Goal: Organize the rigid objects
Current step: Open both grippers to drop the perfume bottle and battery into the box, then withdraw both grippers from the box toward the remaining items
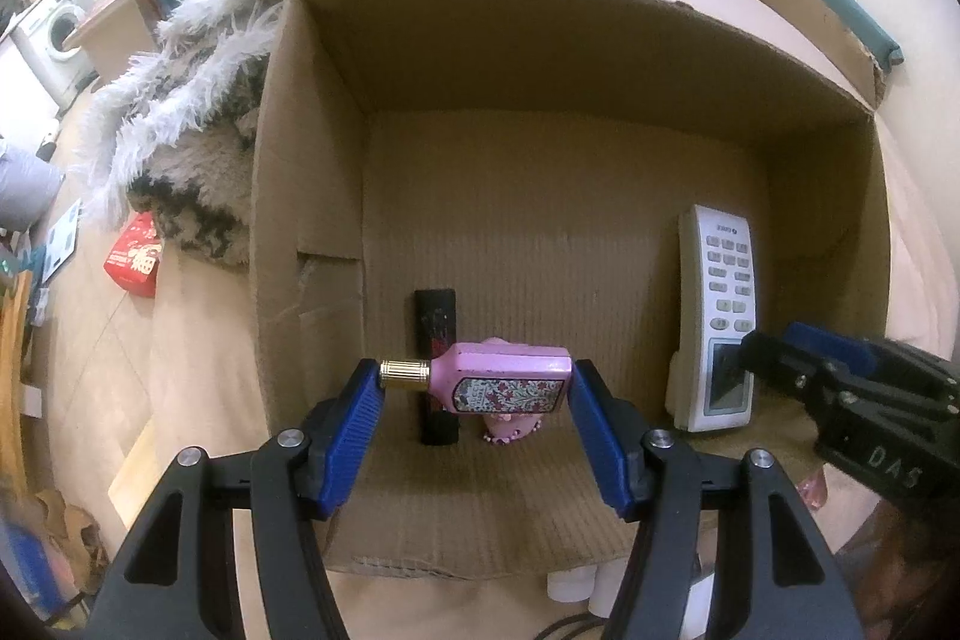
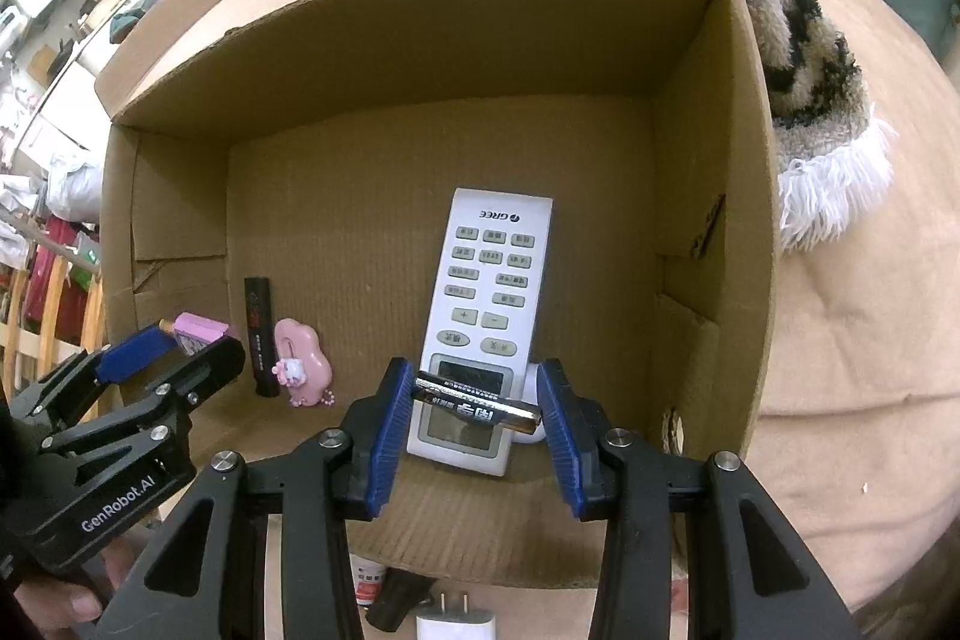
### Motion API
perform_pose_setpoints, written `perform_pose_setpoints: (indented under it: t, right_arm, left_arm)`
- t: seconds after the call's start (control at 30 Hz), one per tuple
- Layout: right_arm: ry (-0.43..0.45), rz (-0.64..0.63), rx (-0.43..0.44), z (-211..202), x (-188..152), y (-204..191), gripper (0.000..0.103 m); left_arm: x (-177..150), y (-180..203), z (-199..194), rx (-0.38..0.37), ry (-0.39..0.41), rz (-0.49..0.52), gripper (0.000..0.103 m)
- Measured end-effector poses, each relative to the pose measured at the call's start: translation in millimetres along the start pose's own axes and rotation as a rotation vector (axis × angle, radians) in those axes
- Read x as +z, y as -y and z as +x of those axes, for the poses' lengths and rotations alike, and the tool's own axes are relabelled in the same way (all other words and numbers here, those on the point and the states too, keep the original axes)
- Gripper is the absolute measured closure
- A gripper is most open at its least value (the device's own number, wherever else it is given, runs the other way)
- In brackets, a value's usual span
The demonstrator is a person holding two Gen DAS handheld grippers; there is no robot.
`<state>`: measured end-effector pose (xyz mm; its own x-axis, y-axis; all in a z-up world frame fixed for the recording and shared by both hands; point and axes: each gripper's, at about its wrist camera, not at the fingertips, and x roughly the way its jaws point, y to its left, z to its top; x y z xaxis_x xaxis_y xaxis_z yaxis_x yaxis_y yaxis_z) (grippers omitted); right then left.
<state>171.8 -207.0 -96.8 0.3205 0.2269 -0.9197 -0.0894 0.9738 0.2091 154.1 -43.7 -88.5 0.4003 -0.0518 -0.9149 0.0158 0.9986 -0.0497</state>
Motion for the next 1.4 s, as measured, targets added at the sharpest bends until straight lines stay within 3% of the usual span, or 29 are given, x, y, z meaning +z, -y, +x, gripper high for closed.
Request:
perform_pose_setpoints:
  t: [0.2,0.33,0.53,0.63,1.2,1.4]
  right_arm:
    - [0.005,0.001,0.009,-2.3,0.7,-0.5,0.058]
    - [0.027,-0.001,0.013,-7.8,2.3,-0.4,0.056]
    - [0.080,0.043,0.055,-20.8,7.6,7.4,0.027]
    - [0.082,0.065,0.076,-22.5,8.3,10.5,0.017]
    - [0.093,0.082,0.109,-30.6,6.9,13.1,0.017]
    - [0.130,0.099,0.136,-52.4,-1.3,21.5,0.017]
  left_arm:
    - [-0.9,6.8,-0.8,0.006,0.008,0.020,0.042]
    - [-0.8,9.7,-5.3,0.002,0.026,0.014,0.025]
    - [0.7,12.3,-13.4,-0.015,0.041,0.010,0.021]
    - [1.8,11.1,-19.1,-0.011,0.061,0.006,0.021]
    - [2.5,1.5,-44.7,-0.007,0.120,-0.009,0.021]
    - [-2.3,-9.8,-66.9,-0.009,0.149,-0.026,0.021]
